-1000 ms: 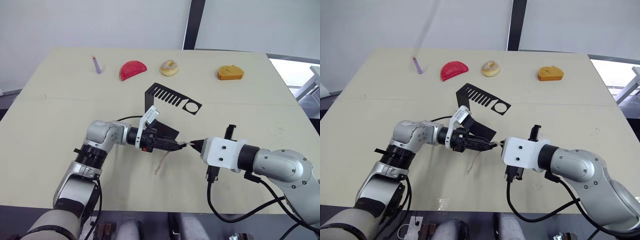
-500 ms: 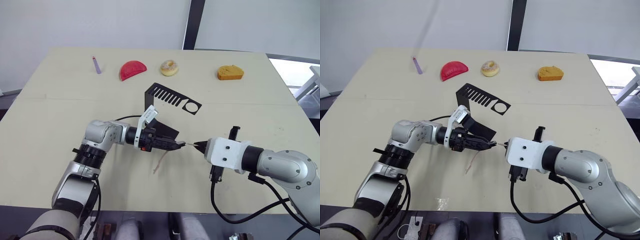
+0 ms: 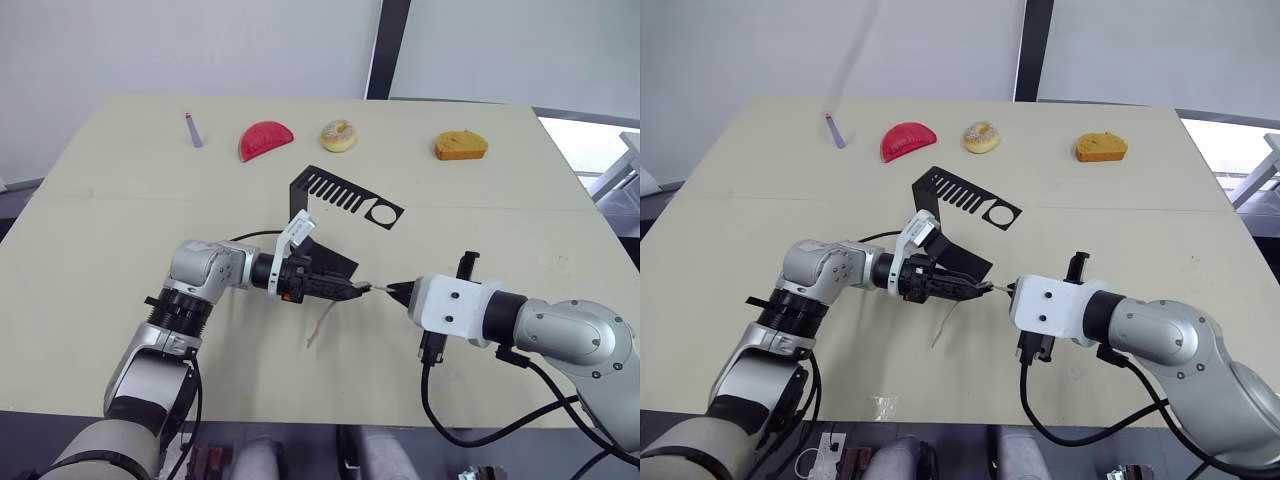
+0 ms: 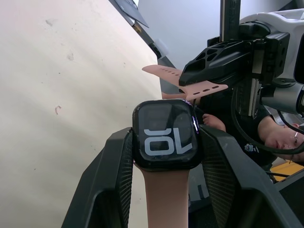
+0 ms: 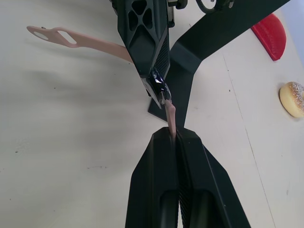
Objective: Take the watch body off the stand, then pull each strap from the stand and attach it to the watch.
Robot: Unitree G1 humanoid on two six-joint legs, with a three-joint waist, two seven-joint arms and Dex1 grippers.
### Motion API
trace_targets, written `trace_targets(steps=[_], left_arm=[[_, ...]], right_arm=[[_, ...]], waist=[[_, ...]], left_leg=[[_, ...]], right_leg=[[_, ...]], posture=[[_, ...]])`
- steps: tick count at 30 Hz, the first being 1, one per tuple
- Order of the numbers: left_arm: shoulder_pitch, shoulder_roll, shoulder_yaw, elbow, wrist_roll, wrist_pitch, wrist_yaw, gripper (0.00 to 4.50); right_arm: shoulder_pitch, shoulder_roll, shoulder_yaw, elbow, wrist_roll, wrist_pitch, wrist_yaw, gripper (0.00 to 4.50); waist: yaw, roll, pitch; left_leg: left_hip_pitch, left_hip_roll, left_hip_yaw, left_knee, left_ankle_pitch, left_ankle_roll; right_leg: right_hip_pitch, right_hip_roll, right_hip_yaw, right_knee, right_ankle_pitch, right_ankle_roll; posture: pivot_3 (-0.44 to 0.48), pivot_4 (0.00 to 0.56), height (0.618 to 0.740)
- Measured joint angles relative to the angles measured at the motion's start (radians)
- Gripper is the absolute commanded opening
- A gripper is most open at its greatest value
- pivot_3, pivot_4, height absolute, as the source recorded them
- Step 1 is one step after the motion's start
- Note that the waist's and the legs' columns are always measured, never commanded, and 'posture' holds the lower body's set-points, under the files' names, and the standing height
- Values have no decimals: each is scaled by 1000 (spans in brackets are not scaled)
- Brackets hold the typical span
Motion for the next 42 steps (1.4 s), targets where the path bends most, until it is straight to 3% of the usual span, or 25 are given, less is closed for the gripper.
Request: trace_targets(steps=[42], left_arm=[[2, -16, 50, -39, -12, 51, 55, 1600]], right_arm=[[-81, 15, 79, 6, -12, 29, 0, 0]], waist=[[0, 0, 0]], left_leg=[[0, 0, 0, 0, 0, 0]], right_leg=[[0, 0, 0, 0, 0, 0]], posture=[[0, 150, 737]])
